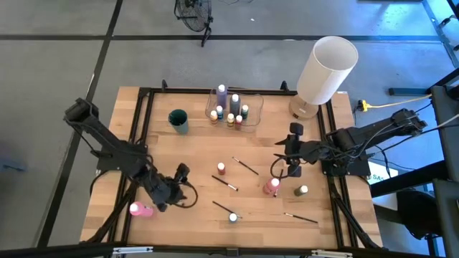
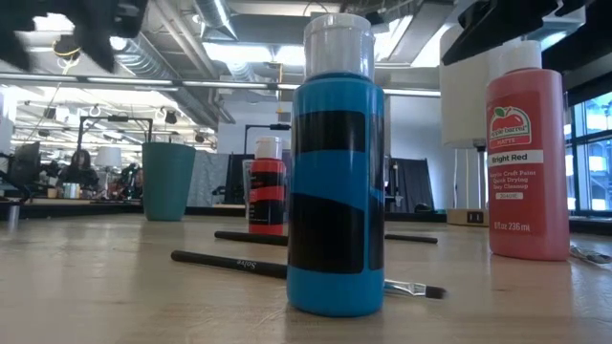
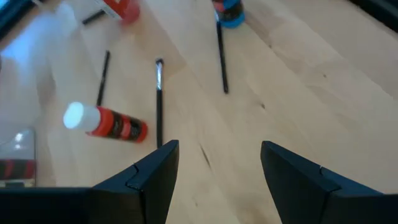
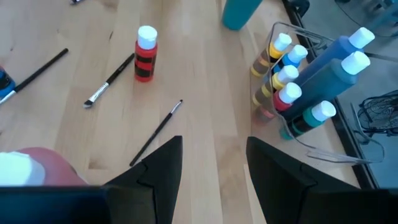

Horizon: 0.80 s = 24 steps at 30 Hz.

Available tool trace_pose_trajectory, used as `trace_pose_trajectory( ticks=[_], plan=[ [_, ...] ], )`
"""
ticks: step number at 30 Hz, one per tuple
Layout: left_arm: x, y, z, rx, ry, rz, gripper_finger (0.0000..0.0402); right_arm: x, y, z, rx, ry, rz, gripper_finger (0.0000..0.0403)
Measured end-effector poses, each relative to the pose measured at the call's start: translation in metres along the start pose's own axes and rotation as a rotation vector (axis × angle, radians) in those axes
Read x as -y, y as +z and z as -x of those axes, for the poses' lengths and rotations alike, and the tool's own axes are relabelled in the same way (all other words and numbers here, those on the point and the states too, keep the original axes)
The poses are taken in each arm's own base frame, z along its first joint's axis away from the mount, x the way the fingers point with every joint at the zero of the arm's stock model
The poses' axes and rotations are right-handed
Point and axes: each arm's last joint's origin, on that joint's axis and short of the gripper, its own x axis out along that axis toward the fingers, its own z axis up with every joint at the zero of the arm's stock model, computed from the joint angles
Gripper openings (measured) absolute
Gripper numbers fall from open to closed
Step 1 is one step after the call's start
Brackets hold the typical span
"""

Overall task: Pick & Place Paint Supplies
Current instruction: Put the silver paint brush into the green cup

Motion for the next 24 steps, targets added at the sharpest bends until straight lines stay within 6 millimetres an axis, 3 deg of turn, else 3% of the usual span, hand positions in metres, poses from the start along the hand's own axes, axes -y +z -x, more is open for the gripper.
trace_pose_trajectory(
  ticks=[10,17,24],
  plan=[
    [-0.009,0.029,0.008,-0.33,-0.114,0.102,0.0223,0.0,0.0,0.0,0.0,0.0,0.0,0.018],
    [0.005,0.042,-0.019,-0.448,-0.231,0.099,0.0223,0.0,0.0,0.0,0.002,0.0,-0.002,0.018],
    [0.018,0.036,-0.037,-0.541,-0.296,0.058,0.0223,0.0,0.0,0.0,0.002,0.006,-0.009,0.018]
  ],
)
